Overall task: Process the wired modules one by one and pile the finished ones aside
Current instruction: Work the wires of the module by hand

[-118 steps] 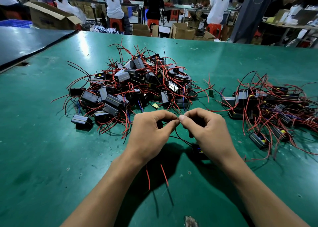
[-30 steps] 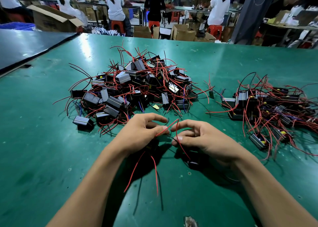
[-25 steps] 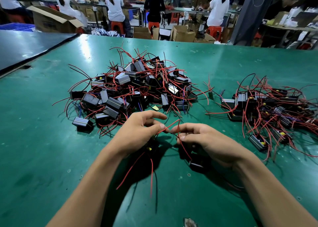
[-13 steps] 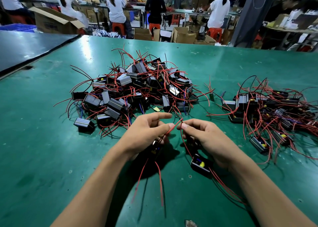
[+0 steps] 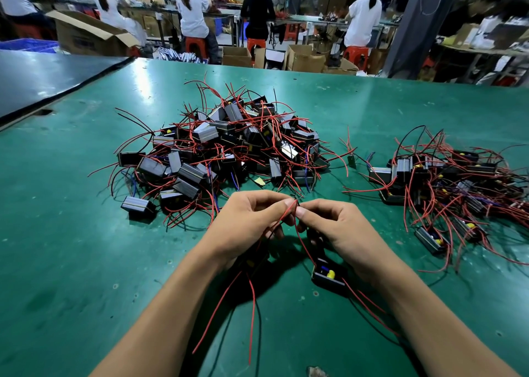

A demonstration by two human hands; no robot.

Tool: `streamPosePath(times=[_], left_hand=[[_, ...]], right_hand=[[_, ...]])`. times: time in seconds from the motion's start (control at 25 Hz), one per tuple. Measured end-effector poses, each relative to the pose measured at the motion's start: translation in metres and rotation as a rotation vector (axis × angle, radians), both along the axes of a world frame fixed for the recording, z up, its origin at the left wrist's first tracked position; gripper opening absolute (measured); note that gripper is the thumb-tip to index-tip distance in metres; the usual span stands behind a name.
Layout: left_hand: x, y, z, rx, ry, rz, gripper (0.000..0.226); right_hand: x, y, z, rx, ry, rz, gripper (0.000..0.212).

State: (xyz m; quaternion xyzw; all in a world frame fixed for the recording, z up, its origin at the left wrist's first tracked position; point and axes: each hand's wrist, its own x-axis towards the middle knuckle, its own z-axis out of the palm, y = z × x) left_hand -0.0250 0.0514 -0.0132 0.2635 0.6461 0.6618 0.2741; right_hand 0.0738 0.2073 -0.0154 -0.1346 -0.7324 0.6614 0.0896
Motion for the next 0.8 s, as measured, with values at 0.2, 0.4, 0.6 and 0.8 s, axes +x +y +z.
streamPosePath(times=[0.2, 0.4, 0.6, 0.8], left_hand=[[0.0011, -0.0003, 0.0037, 0.042, 0.01, -0.005, 0.017], [0.0013, -0.0024, 0.0074, 0.064, 0.058, 0.066, 0.017], [0.001, -0.0015, 0.006, 0.079, 0.099, 0.144, 0.013], [0.0005, -0.0022, 0.0045, 0.067, 0.083, 0.11, 0.01]], right_hand=[[-0.001, 0.0011, 0.0003, 0.015, 0.035, -0.005, 0.012], [0.0002, 0.0019, 0.0023, -0.01, 0.04, 0.011, 0.02], [-0.0007, 0.0016, 0.0002, 0.035, 0.027, 0.005, 0.011], [0.0006, 0.0008, 0.0017, 0.022, 0.045, -0.031, 0.012]])
